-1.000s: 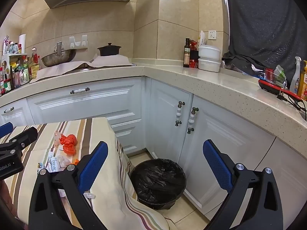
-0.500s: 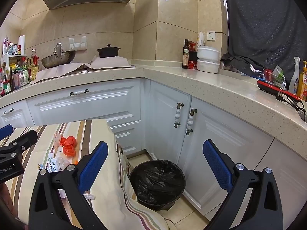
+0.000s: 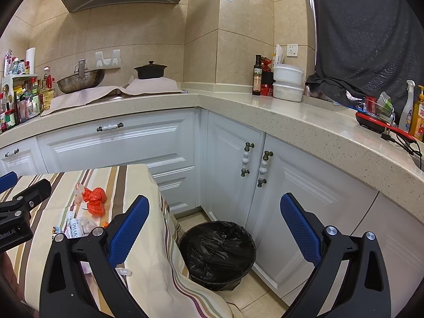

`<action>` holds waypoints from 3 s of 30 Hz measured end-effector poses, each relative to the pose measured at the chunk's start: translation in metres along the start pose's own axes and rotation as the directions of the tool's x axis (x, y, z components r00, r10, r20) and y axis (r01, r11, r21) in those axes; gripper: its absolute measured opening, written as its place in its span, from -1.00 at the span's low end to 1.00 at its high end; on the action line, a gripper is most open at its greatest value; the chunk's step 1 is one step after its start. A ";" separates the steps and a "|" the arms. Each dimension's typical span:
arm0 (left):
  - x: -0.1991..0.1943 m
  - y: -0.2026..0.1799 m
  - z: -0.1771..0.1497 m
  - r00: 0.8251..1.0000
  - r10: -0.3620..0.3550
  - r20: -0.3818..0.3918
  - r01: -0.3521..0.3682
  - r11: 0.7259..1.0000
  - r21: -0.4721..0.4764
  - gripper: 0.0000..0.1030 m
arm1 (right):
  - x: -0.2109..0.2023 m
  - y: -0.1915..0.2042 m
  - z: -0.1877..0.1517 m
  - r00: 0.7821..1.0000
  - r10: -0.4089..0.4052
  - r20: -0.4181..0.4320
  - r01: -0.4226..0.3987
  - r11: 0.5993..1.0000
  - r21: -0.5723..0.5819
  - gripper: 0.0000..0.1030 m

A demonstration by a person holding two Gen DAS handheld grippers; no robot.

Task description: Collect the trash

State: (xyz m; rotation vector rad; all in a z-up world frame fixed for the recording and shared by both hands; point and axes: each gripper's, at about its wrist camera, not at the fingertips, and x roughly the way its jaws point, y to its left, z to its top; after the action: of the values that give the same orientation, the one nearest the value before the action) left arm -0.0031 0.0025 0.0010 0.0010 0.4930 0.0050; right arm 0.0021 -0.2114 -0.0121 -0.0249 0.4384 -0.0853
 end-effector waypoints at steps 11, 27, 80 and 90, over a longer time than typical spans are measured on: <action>-0.001 0.004 -0.002 1.000 0.003 0.001 -0.003 1.000 -0.004 0.92 | 0.000 0.000 -0.001 1.000 0.000 -0.001 0.000 1.000 -0.001 0.87; 0.000 0.004 -0.003 1.000 0.002 -0.002 -0.002 1.000 -0.004 0.92 | 0.000 -0.001 -0.002 1.000 0.000 0.000 0.000 1.000 -0.003 0.87; 0.027 0.077 -0.047 0.979 0.126 -0.162 -0.141 0.986 -0.085 0.92 | 0.032 0.037 -0.051 0.974 0.204 -0.097 -0.212 0.974 -0.079 0.87; 0.017 0.117 -0.091 0.956 0.189 -0.224 -0.216 0.971 -0.105 0.91 | 0.040 0.084 -0.103 0.918 0.351 -0.182 -0.376 0.918 -0.127 0.87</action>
State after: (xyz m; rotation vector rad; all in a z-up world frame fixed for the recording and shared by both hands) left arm -0.0317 0.1194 -0.0873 -0.0757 0.7045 0.2411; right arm 0.0009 -0.1319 -0.1262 -0.0942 0.5996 0.3199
